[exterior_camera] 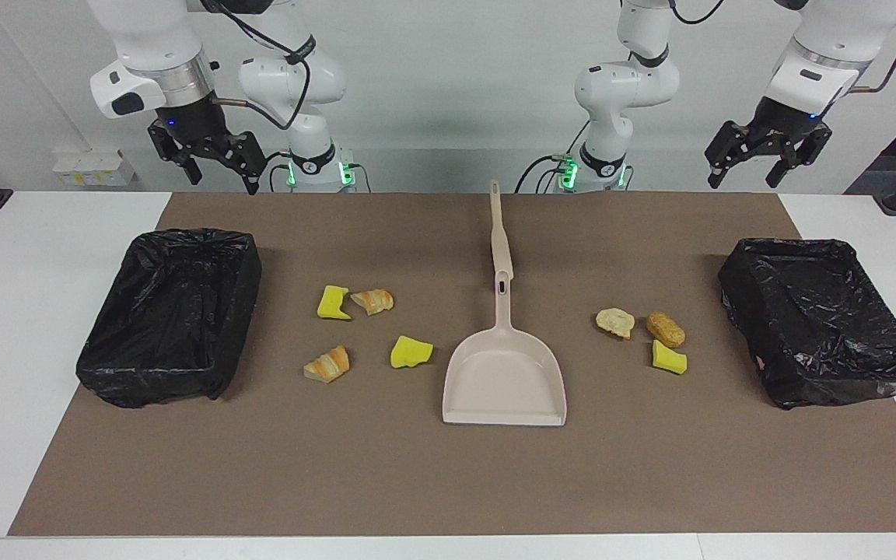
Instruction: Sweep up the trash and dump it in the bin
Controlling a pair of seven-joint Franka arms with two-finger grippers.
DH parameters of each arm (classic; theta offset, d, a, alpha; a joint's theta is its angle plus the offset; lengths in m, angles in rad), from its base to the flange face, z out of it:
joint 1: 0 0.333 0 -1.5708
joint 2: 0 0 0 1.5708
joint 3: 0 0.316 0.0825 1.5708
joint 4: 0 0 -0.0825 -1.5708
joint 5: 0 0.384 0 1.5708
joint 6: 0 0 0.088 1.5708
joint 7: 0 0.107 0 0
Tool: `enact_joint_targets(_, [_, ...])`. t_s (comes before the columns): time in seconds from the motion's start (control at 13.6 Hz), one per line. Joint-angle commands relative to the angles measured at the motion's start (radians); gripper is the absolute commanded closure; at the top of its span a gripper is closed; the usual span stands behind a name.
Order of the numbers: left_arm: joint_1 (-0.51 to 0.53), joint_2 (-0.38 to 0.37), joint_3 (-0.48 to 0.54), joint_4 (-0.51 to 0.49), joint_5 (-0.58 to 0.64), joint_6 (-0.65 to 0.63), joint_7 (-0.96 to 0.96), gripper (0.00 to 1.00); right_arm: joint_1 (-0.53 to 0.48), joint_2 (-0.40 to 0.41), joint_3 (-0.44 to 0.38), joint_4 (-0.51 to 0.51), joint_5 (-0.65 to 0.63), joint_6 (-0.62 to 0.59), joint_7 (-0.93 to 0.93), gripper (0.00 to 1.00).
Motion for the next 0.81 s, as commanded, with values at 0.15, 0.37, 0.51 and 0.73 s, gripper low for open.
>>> enact_joint_targets(0.15, [-0.001, -0.014, 0.003, -0.006, -0.001, -0.017, -0.014, 0.00, -0.008, -0.018, 0.003, -0.026, 0.011, 0.019, -0.024, 0.00])
enact_joint_targets(0.37, [-0.001, -0.018, 0.003, -0.009, -0.003, -0.018, -0.014, 0.00, -0.008, -0.018, 0.003, -0.026, 0.013, 0.022, -0.024, 0.00])
enact_joint_targets(0.51, [0.001, -0.018, 0.003, -0.009, -0.003, -0.018, -0.014, 0.00, -0.010, -0.020, 0.001, -0.026, 0.013, 0.022, -0.027, 0.00])
enact_joint_targets(0.73, [-0.001, -0.018, 0.003, -0.009, -0.003, -0.018, -0.017, 0.00, -0.010, -0.020, 0.000, -0.026, 0.013, 0.022, -0.033, 0.00])
